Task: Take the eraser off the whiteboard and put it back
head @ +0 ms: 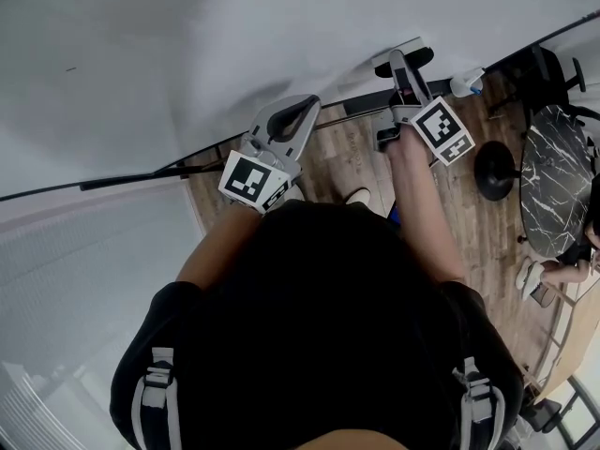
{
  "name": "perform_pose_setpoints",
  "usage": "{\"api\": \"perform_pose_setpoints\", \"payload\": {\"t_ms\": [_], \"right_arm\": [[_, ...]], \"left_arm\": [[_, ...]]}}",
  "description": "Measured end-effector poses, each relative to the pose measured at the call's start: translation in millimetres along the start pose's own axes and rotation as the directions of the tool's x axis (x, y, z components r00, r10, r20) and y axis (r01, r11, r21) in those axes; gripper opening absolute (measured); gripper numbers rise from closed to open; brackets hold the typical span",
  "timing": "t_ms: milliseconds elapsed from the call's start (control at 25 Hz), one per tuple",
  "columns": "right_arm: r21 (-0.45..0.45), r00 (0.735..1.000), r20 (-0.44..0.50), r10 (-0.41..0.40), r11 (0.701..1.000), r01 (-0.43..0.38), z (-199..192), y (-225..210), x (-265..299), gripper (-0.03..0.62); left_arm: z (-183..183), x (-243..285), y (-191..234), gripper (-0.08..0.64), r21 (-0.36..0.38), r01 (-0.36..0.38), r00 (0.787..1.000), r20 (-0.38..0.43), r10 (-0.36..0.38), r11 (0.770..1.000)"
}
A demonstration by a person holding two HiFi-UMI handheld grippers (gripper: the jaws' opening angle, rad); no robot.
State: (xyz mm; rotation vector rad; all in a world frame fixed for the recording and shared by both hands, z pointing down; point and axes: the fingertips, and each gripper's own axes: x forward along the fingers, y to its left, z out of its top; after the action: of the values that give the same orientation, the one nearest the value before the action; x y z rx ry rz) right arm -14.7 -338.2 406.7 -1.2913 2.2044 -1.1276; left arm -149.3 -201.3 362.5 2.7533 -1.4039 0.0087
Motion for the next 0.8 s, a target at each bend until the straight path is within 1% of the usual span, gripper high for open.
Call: {"api": "perform_pose_setpoints", "payload": {"t_ms": [200,320,400,520,600,680,800], "right_arm": [[-0.017,1.0,-0.009,-0.01,1.0,0.01,-1.0,-1.1,-0.5,0.221],[-0.039,1.0,-0.014,-0.001,0.999,0.001,0.9,3.4,-1.0,0.219],[-0.071,1.0,-0.017,0.015,0.997,-0.016,2.9,11.7,-3.1,0.219],[-0.15,0.999,-0.021,0.033,0.988,-0.036,2.5,26.1,-10.1,0.219],[-0.21,0.999,-0.027,0.045,0.976,-0.05,0.8,36.1,-12.9,0.219],[-0.277,0.997,-0.041,0.058,0.958,-0.067,-2.7,44.7,-16.7,0.221],[-0.386,0.995,-0.065,0.076,0.918,-0.095,-11.6,56.2,-28.7,0.221]], "left_arm": [[0.7,-9.3,3.3,0.005,0.003,-0.014,1.0,0.001,0.014,1.0],[-0.2,-15.7,5.3,0.005,0.005,-0.026,1.0,-0.005,0.026,1.0],[-0.5,-20.4,6.9,0.005,0.003,-0.036,0.999,-0.008,0.036,0.999],[-2.0,-29.7,9.2,0.005,-0.002,-0.05,0.999,-0.01,0.05,0.999],[-1.9,-34.8,13.0,0.005,0.0,-0.057,0.998,-0.009,0.057,0.998],[-1.1,-38.8,16.0,0.005,0.008,-0.064,0.998,-0.006,0.064,0.998],[0.7,-47.1,16.3,0.005,0.025,-0.075,0.997,-0.004,0.075,0.997]]}}
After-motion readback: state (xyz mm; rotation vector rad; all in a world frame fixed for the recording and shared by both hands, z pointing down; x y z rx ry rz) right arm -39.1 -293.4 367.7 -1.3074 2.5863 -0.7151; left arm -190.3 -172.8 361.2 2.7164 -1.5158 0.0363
